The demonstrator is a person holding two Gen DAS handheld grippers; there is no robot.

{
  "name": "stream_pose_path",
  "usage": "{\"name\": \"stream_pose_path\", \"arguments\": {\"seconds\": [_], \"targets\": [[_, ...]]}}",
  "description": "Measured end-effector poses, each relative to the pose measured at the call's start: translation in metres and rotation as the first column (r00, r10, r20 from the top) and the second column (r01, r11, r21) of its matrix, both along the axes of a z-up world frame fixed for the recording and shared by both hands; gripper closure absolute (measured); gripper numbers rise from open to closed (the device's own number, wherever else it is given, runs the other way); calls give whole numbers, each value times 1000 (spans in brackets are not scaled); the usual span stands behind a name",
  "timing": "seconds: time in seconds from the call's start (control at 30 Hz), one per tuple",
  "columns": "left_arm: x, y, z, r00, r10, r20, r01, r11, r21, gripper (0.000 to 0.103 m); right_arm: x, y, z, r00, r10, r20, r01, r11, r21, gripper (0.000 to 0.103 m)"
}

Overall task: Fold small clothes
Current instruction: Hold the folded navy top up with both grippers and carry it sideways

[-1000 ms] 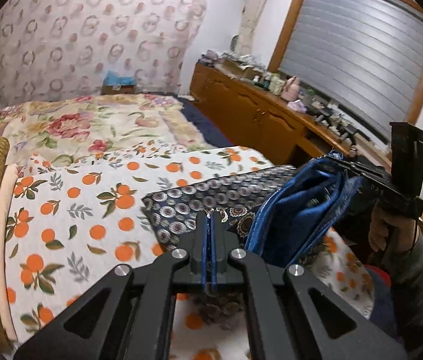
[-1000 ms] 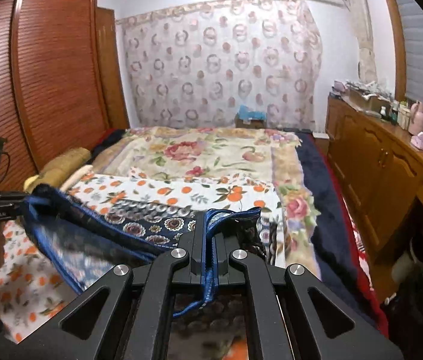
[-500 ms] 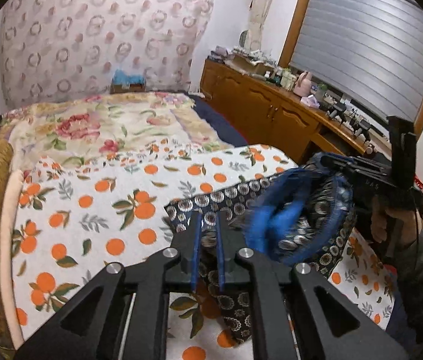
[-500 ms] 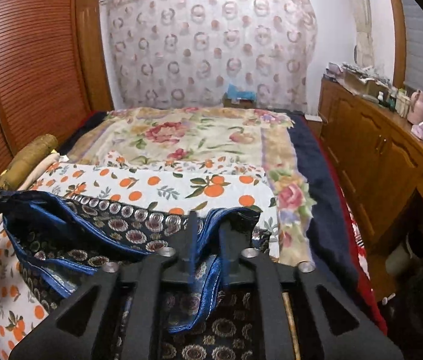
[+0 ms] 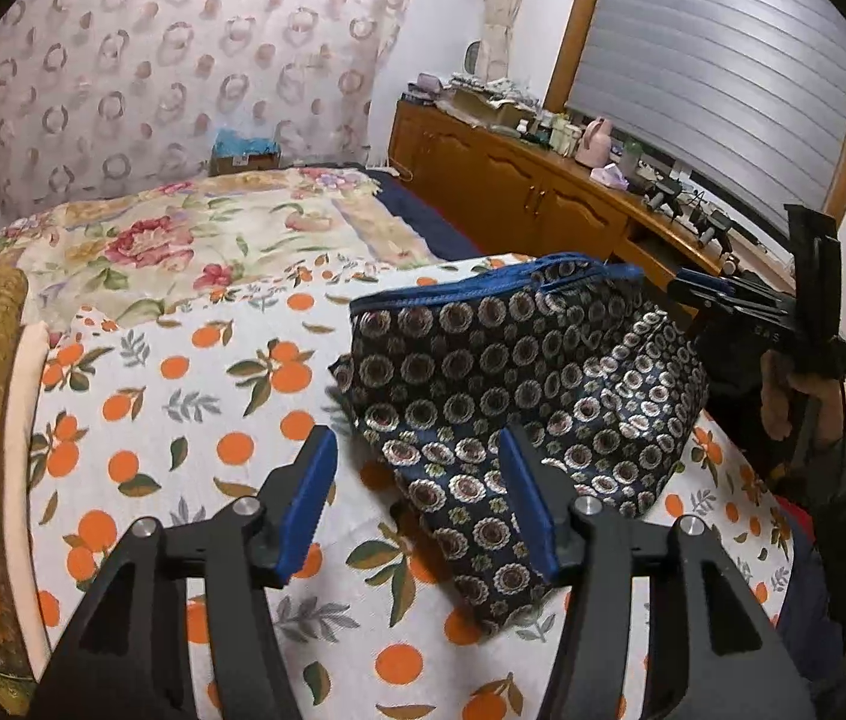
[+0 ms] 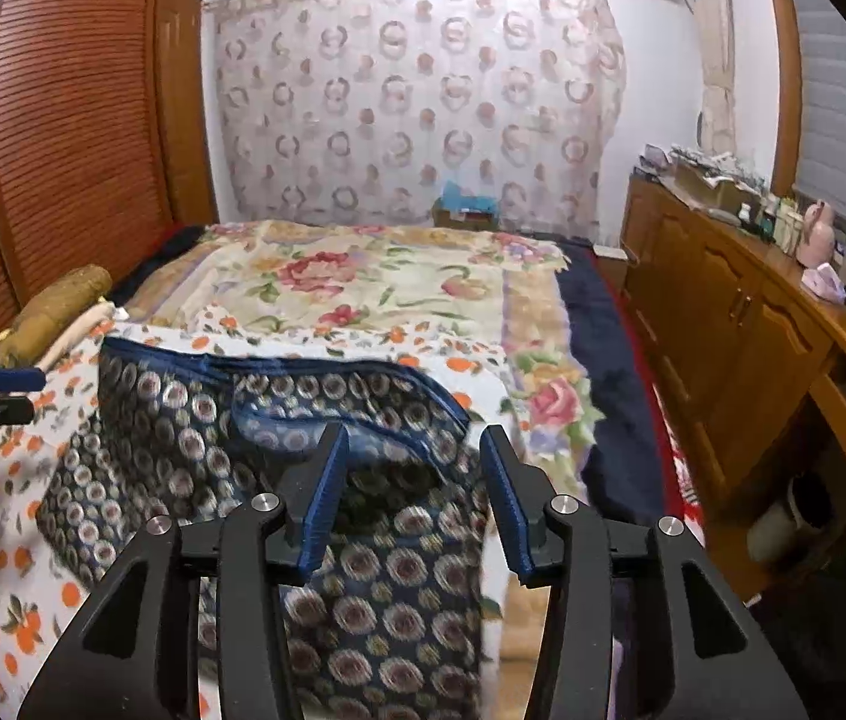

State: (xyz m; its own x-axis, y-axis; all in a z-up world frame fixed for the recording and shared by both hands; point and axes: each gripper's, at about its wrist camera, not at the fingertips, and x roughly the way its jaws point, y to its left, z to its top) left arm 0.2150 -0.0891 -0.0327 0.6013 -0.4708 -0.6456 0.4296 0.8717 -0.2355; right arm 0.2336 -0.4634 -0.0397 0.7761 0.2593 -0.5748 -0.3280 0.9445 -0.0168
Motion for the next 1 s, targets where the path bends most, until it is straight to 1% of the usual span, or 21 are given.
{"name": "stream_pose_path", "arguments": {"seconds": [0.23,0.37,0.47,0.5,0.53,0.57,0.6,0.67,0.7,0.77,0.8,0.87,0.9,1.0], "targets": [[19,-8,-11,999,13,-42,-12,1000,18,48,5,-5,-21,998,12,-64,-15,999,-47,56],[35,-16,-21,997,15,-71,-13,1000,28,48,22,-1,-34,995,39,-96,-45,997,-63,56],[42,-22,-26,996,17,-86,-14,999,32,48,38,3,-39,991,67,-119,-72,996,-45,57],[43,-23,-26,996,18,-88,-16,999,33,48,43,4,-40,989,77,-125,-82,996,-39,66],[46,-23,-28,996,20,-92,-17,999,35,48,46,5,-40,988,90,-128,-95,995,-34,74],[48,-25,-28,995,23,-95,-19,999,38,48,48,9,-42,985,112,-131,-117,993,-34,89],[50,-26,-29,995,25,-98,-21,999,39,48,50,10,-42,983,128,-130,-133,990,-37,98],[52,-26,-30,995,30,-99,-26,999,44,48,51,10,-40,982,153,-110,-157,987,-23,101],[53,-26,-30,995,39,-95,-34,998,49,48,51,8,-39,984,149,-96,-151,988,-15,102],[56,-25,-32,994,58,-91,-53,997,55,48,53,0,-36,993,101,-55,-101,995,3,102],[57,-23,-33,993,67,-95,-62,996,58,48,55,-4,-37,997,62,-50,-62,998,9,102],[60,-21,-37,991,79,-107,-72,996,60,48,58,-9,-38,999,3,-52,-3,1000,2,102],[61,-21,-40,990,81,-118,-74,995,60,48,59,-11,-39,999,-9,-52,9,1000,0,102],[62,-19,-44,987,83,-135,-75,996,57,48,60,-11,-42,998,0,-68,0,1000,-2,102]]}}
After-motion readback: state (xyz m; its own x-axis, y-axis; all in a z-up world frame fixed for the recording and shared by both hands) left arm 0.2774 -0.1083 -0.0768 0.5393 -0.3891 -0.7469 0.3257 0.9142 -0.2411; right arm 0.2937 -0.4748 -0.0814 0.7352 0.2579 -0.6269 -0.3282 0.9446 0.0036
